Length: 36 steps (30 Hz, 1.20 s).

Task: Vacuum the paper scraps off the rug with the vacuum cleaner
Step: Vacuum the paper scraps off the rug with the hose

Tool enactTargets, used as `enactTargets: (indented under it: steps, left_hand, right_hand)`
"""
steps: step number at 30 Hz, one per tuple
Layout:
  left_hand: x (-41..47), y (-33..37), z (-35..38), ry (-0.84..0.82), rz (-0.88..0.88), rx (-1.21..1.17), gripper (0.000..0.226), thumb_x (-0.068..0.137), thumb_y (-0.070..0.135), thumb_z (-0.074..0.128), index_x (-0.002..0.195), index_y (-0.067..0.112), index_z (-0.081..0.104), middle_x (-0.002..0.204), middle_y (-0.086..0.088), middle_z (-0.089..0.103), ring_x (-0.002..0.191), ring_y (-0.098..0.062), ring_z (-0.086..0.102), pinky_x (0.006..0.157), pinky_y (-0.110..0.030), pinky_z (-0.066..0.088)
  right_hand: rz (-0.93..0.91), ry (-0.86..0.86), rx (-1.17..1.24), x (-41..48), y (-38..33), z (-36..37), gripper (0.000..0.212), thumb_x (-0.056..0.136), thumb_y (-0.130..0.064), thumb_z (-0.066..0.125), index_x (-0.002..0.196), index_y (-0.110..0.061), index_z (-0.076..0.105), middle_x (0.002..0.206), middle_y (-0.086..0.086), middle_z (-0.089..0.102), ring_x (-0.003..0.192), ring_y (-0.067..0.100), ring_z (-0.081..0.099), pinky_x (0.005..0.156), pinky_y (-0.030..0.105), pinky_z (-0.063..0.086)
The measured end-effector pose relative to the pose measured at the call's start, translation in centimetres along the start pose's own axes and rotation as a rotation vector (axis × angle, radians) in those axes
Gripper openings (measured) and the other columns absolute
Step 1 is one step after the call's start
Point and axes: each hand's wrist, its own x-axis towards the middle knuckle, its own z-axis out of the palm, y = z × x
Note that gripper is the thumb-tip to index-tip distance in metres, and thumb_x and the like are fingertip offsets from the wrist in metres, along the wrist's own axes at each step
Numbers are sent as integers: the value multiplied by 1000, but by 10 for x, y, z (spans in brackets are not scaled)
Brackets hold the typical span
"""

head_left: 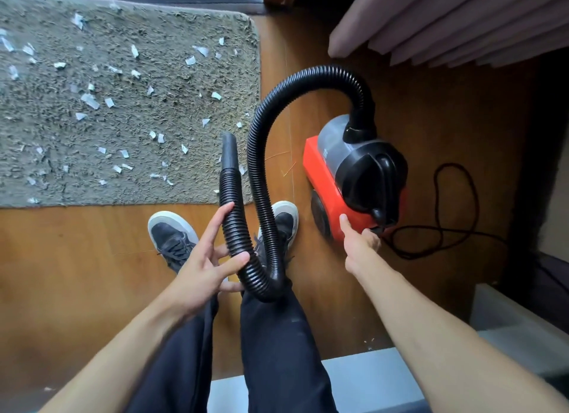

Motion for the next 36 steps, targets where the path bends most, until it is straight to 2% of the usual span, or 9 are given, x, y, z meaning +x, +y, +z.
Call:
enactTargets:
  steps: [4,9,12,16,21,24,28,31,36]
  left_hand:
    - [-6,0,1,3,-9,21,81,93,-2,59,140,60,33,89,2,74,93,-23,73,77,-48,60]
    - [-14,4,-7,4,-9,48,81,94,-1,58,143,56,28,79,10,72,88,-18,73,78,-45,61]
    - [-16,0,-14,0,-29,24,81,94,3,61,143,58,29,96,0,74,94,-23,72,79,-48,60]
    - [-20,-7,-22,-10,-59,-27,80,94,2,60,144,57,29,102,-5,74,94,-22,71,70,-39,59]
    - [-26,-15,-31,-16,-84,-50,80,95,4,60,144,58,26,111,-5,74,98,-21,71,71,-37,57]
    - [-30,-23,-39,-17,-92,-79,81,95,4,61,144,58,26,115,-8,73,100,-25,69,81,-48,49]
    - [-37,-33,-52,-7,-112,-108,81,94,3,61,143,58,28,114,-5,73,101,-21,71,81,-45,58]
    - [-41,-40,-59,-8,-138,-144,81,94,2,62,141,59,32,114,-8,73,103,-26,70,91,-59,53]
    - [-46,-50,-61,-5,-164,-205,80,92,2,64,141,59,33,116,-11,72,106,-31,69,94,-63,50]
  right_hand:
    - [66,-79,4,-13,-12,6,107,76,-75,54,154,-14,13,155,11,23,137,37,36,108,54,39]
    - [-82,-285,-125,-64,-25,34,64,90,-31,64,143,-10,33,131,10,51,103,26,57,92,47,54]
    - [-351,-615,-232,-114,-46,62,63,91,-34,63,146,-33,30,123,9,54,103,19,59,88,43,56]
    - [-396,-904,-252,-140,-74,97,59,95,-31,60,145,-40,29,118,3,62,103,15,63,73,31,54]
    - [-444,-967,-498,-142,-80,121,58,96,-22,59,147,-28,33,106,4,64,73,11,63,57,26,55]
    - [-403,-999,-543,-143,-79,128,59,94,-21,63,145,-31,37,106,5,66,75,16,66,63,30,57]
    - [-311,-1057,-492,-144,-68,131,60,90,-12,68,141,-32,42,112,4,67,75,17,70,63,31,57]
    - [-255,-1043,-425,-141,-54,131,61,88,-8,69,140,-30,44,107,4,70,79,21,72,66,35,58]
    - [-184,-1023,-440,-141,-38,135,58,90,-12,68,140,-32,44,101,10,71,70,20,72,63,33,57]
